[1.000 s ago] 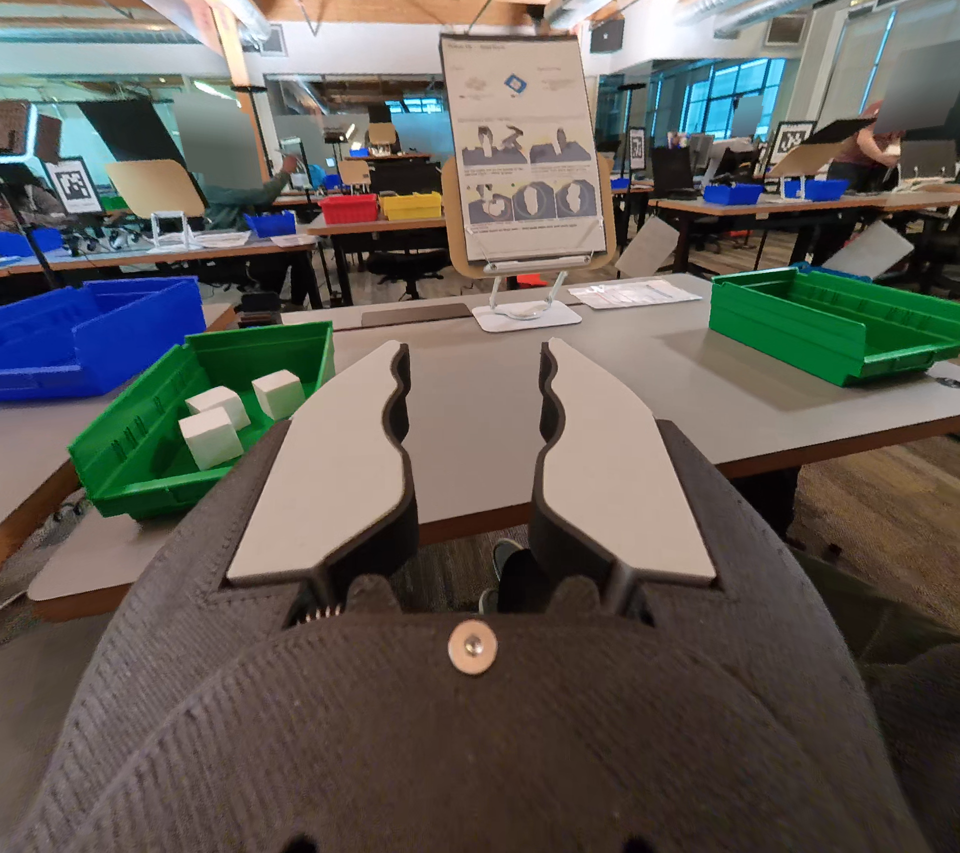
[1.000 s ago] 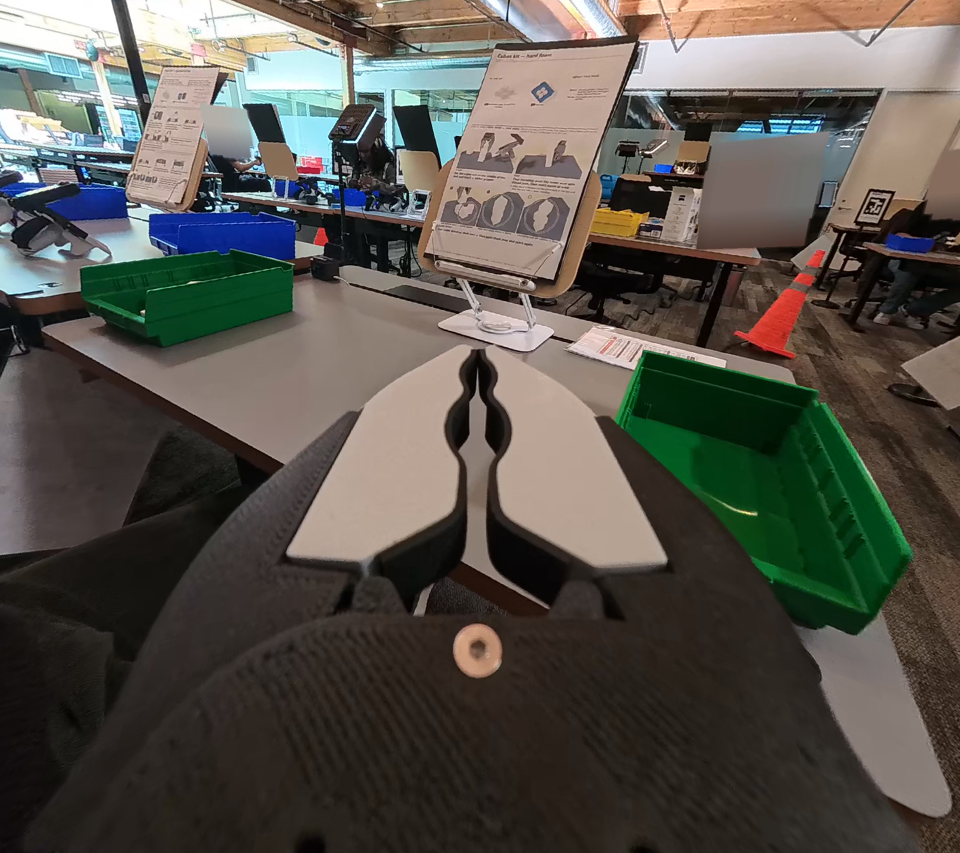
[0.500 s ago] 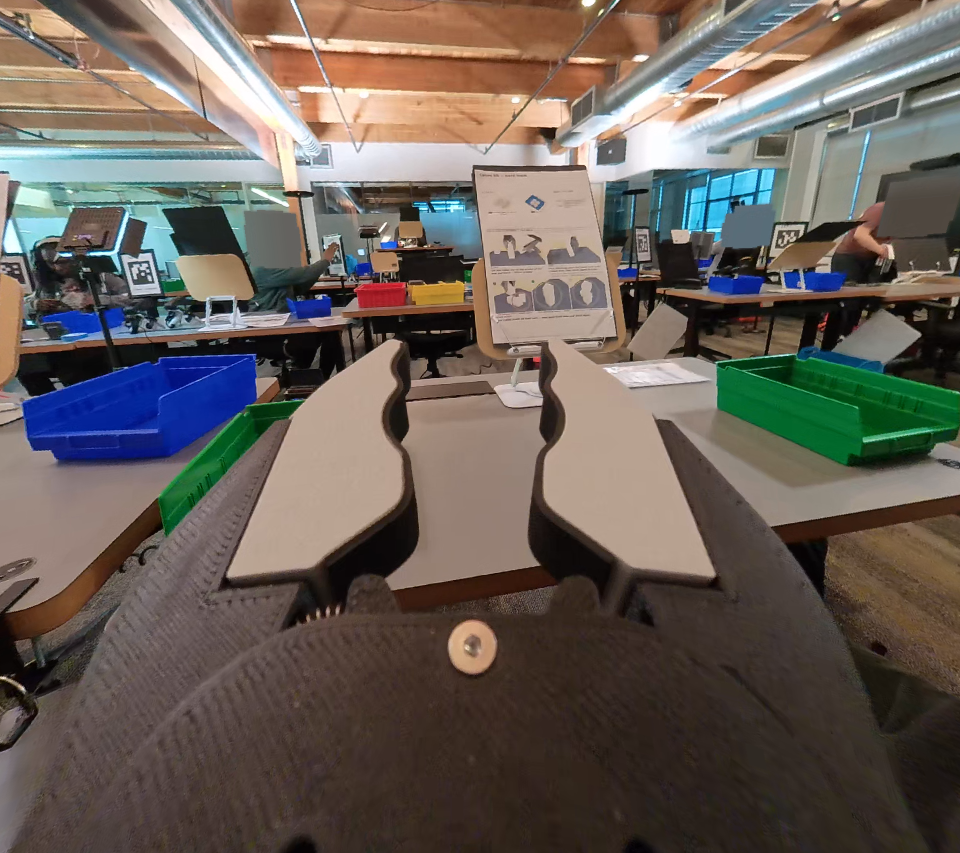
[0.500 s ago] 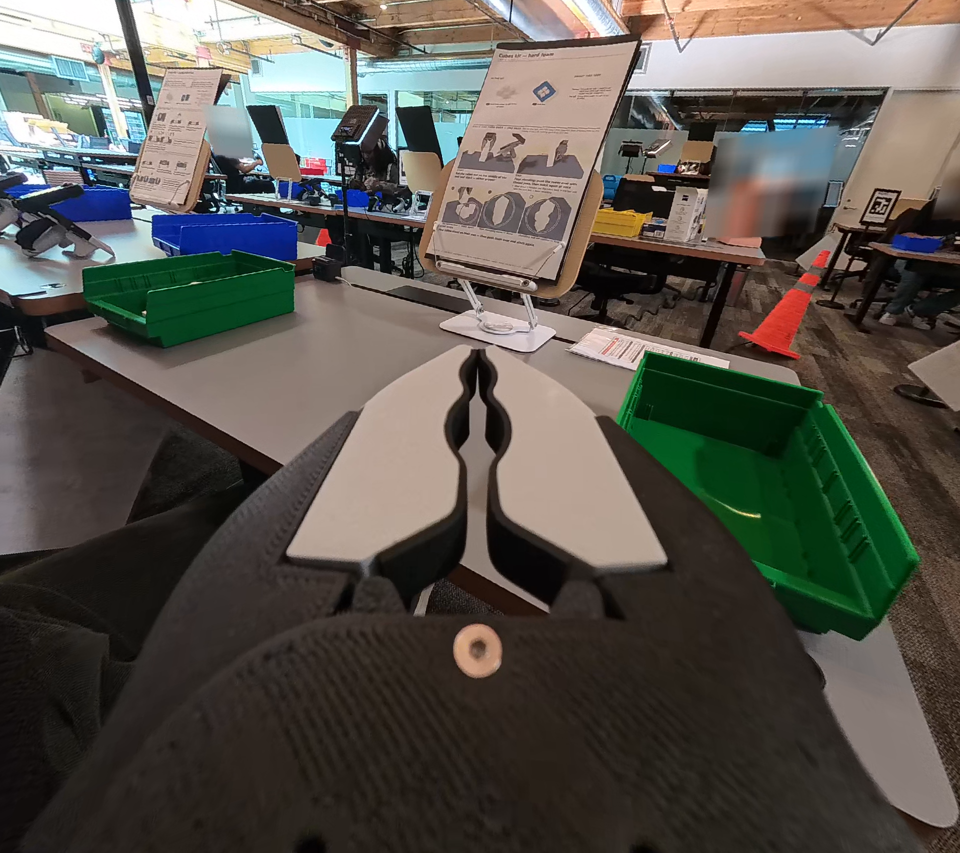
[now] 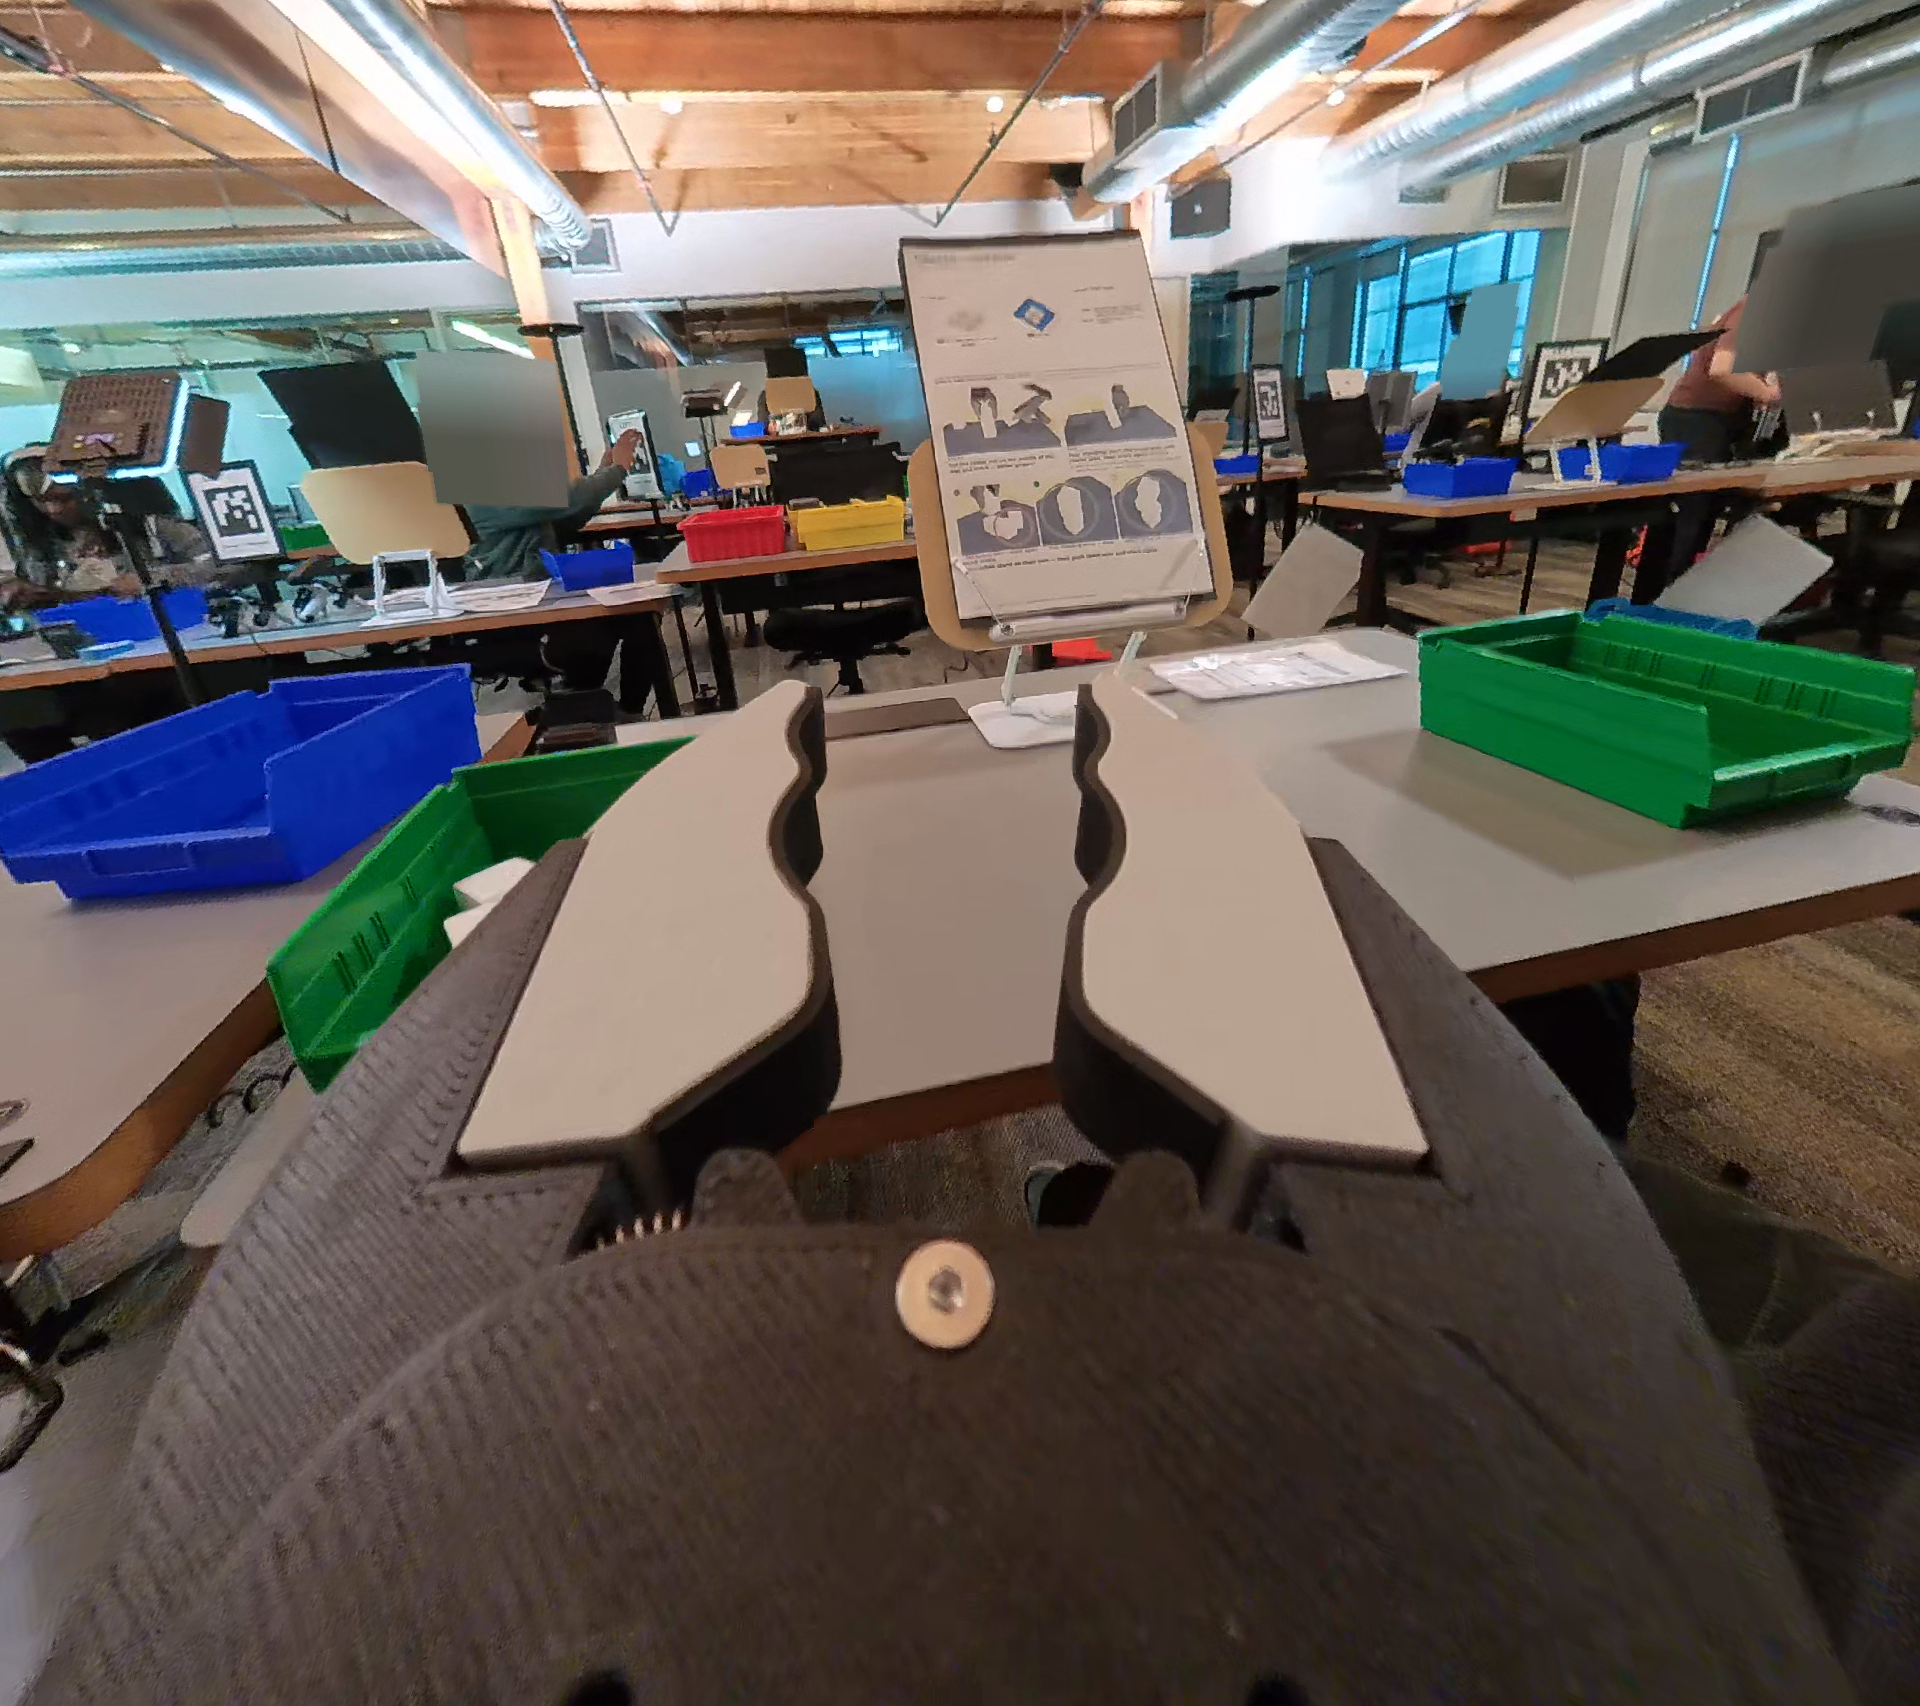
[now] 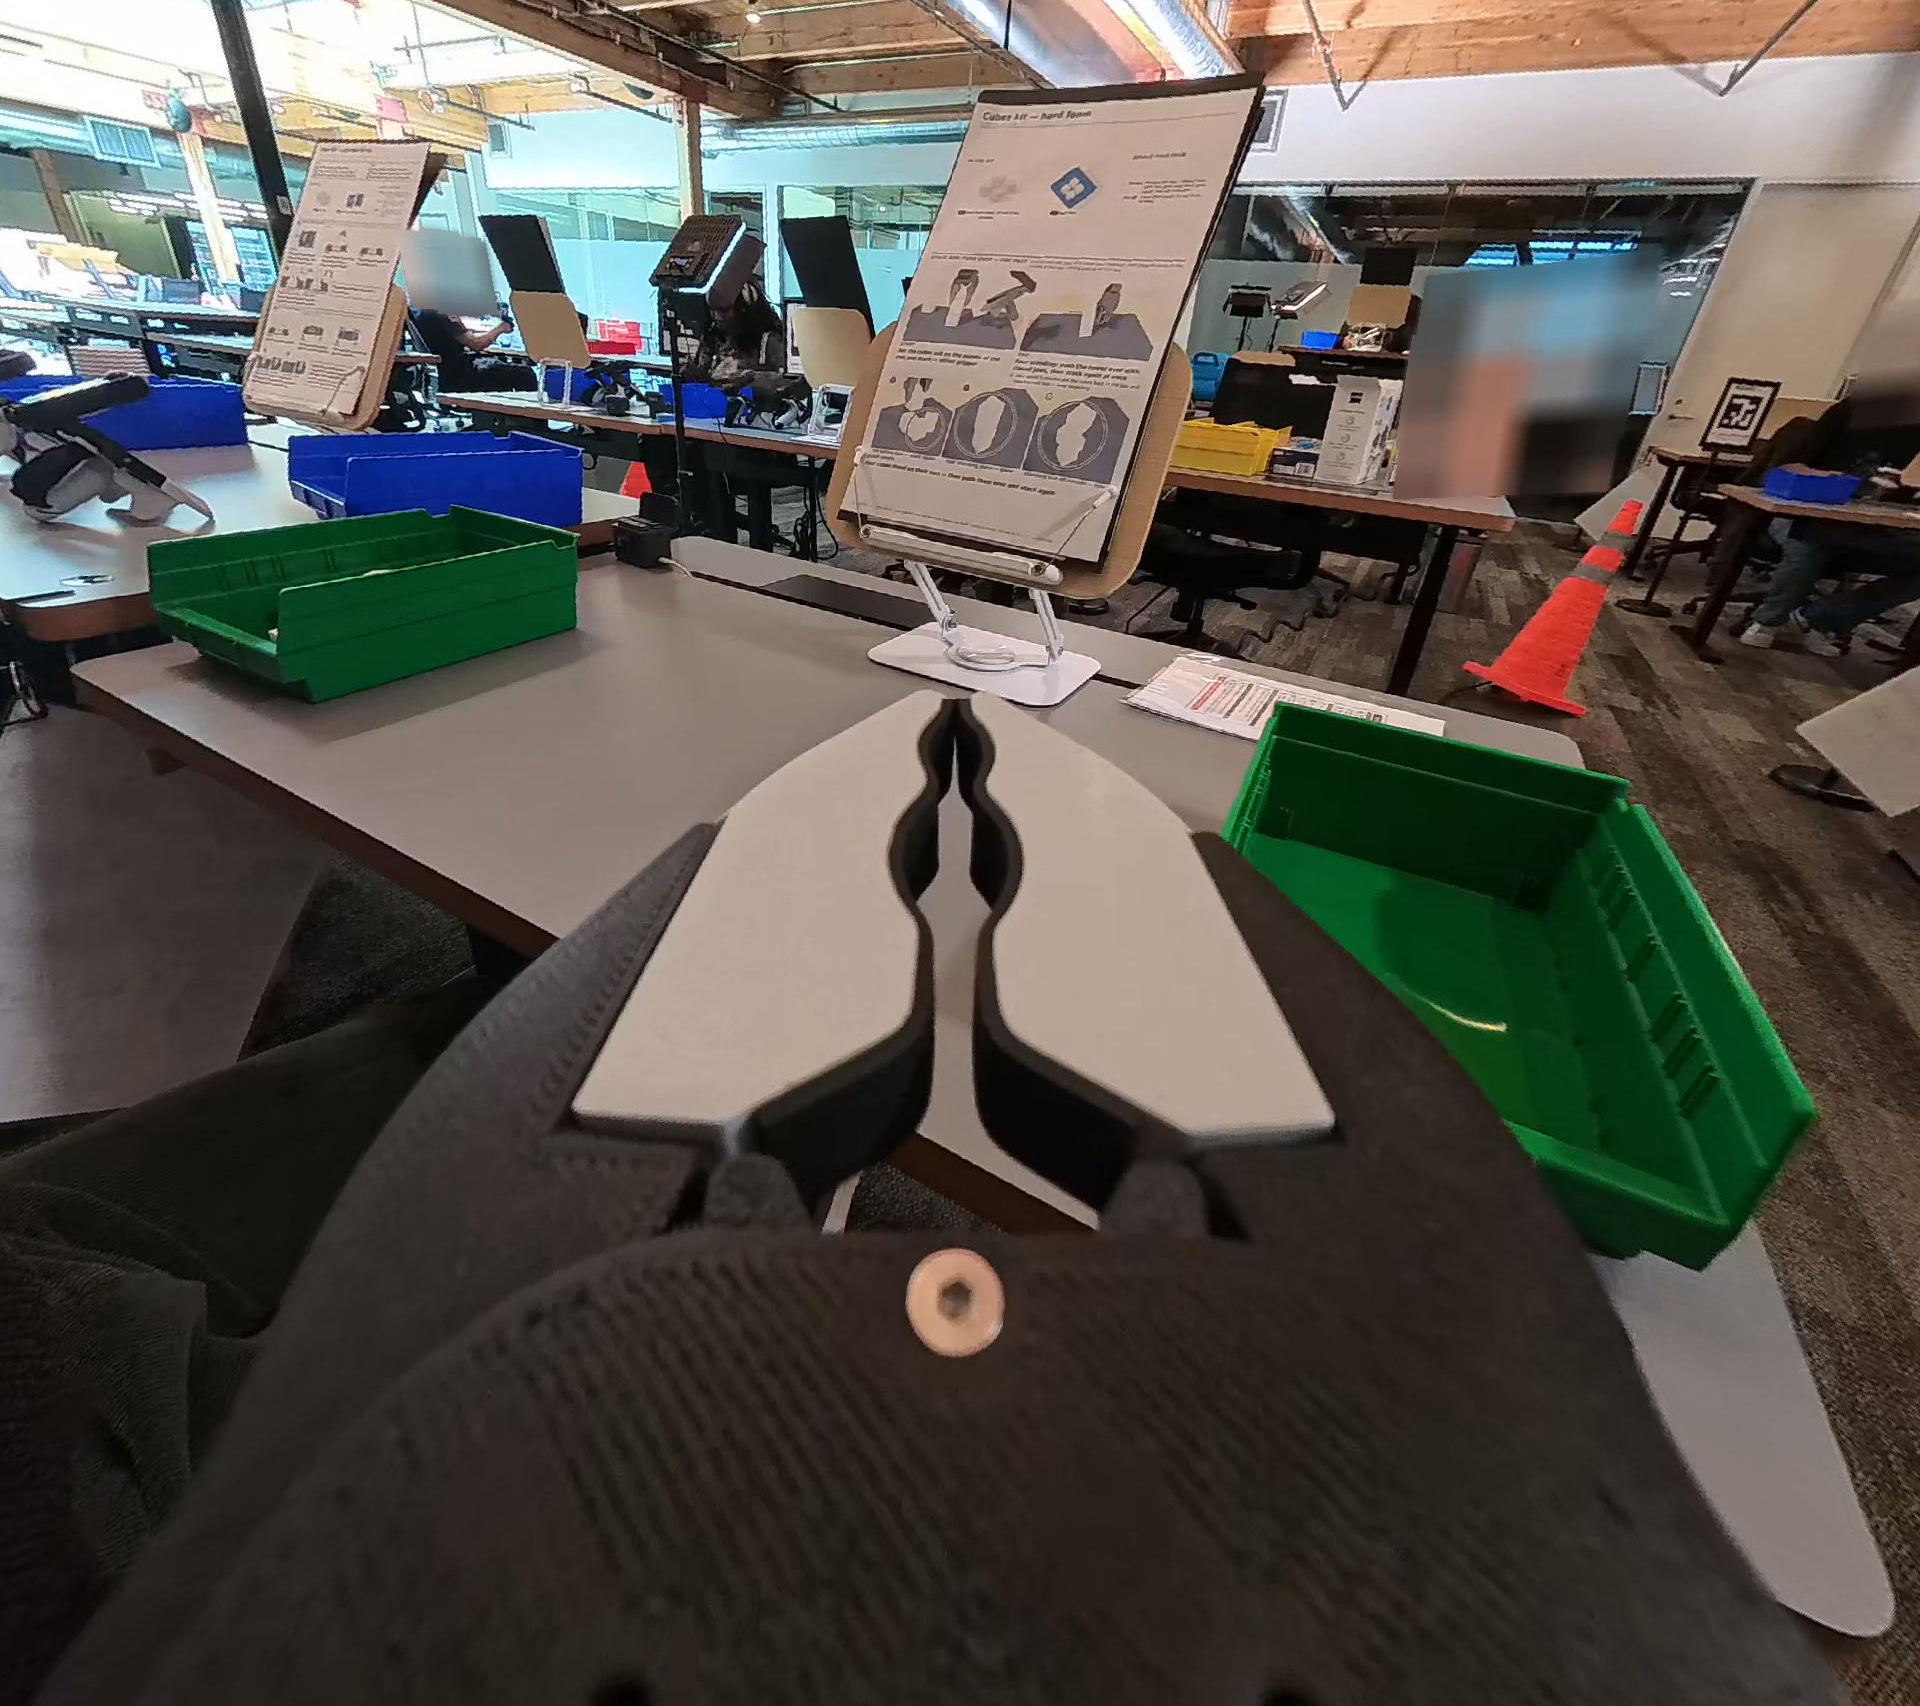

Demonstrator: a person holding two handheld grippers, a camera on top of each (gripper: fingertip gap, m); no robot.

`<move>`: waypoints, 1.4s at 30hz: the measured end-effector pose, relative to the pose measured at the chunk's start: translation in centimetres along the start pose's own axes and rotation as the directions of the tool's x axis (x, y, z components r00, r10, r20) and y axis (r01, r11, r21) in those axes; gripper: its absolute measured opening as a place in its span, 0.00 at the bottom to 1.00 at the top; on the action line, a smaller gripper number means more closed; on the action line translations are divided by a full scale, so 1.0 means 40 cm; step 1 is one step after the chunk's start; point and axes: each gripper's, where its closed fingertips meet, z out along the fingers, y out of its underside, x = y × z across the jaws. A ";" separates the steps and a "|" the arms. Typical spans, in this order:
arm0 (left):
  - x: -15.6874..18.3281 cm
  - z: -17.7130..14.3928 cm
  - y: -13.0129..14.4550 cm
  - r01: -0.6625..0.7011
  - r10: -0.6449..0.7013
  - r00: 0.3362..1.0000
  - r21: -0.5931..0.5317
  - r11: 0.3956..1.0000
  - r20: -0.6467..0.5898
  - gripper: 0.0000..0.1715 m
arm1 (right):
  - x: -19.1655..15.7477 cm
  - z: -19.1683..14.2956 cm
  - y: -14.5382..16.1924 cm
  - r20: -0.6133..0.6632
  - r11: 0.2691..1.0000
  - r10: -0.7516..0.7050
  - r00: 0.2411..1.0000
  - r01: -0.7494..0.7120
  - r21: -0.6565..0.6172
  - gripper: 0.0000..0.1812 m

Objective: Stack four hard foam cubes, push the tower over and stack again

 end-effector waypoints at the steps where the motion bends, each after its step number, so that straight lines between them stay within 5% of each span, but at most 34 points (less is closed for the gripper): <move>1: 0.001 -0.004 0.018 -0.011 0.011 1.000 -0.028 1.000 0.001 0.28 | 0.002 -0.001 0.001 -0.002 1.000 0.003 1.000 -0.003 0.001 0.00; 9: 0.055 -0.121 0.190 0.056 -0.077 0.994 -0.265 0.963 -0.071 0.32 | -0.021 0.013 0.004 0.018 1.000 0.000 1.000 0.000 -0.016 0.00; 18: 0.062 -0.180 0.237 0.045 -0.062 0.997 -0.309 0.950 -0.044 0.34 | -0.052 0.039 0.005 0.035 0.999 -0.013 0.999 0.014 -0.035 0.00; 23: 0.058 -0.218 0.221 0.060 -0.068 0.998 -0.332 0.941 -0.011 0.34 | -0.050 0.041 0.013 0.030 0.999 -0.013 0.999 0.015 -0.045 0.00; 29: 0.038 -0.237 0.136 -0.029 0.034 0.999 -0.182 0.983 0.028 0.33 | -0.044 0.039 0.015 0.021 0.999 -0.016 1.000 0.017 -0.050 0.00; 36: 0.051 -0.230 0.139 -0.090 0.090 0.996 -0.219 0.972 -0.008 0.36 | -0.037 0.037 0.016 0.012 0.999 -0.015 1.000 0.015 -0.051 0.00; 42: 0.043 -0.229 0.169 -0.141 0.173 0.980 -0.275 0.951 0.097 0.35 | -0.041 0.041 0.020 0.013 0.998 -0.019 1.000 0.020 -0.060 0.00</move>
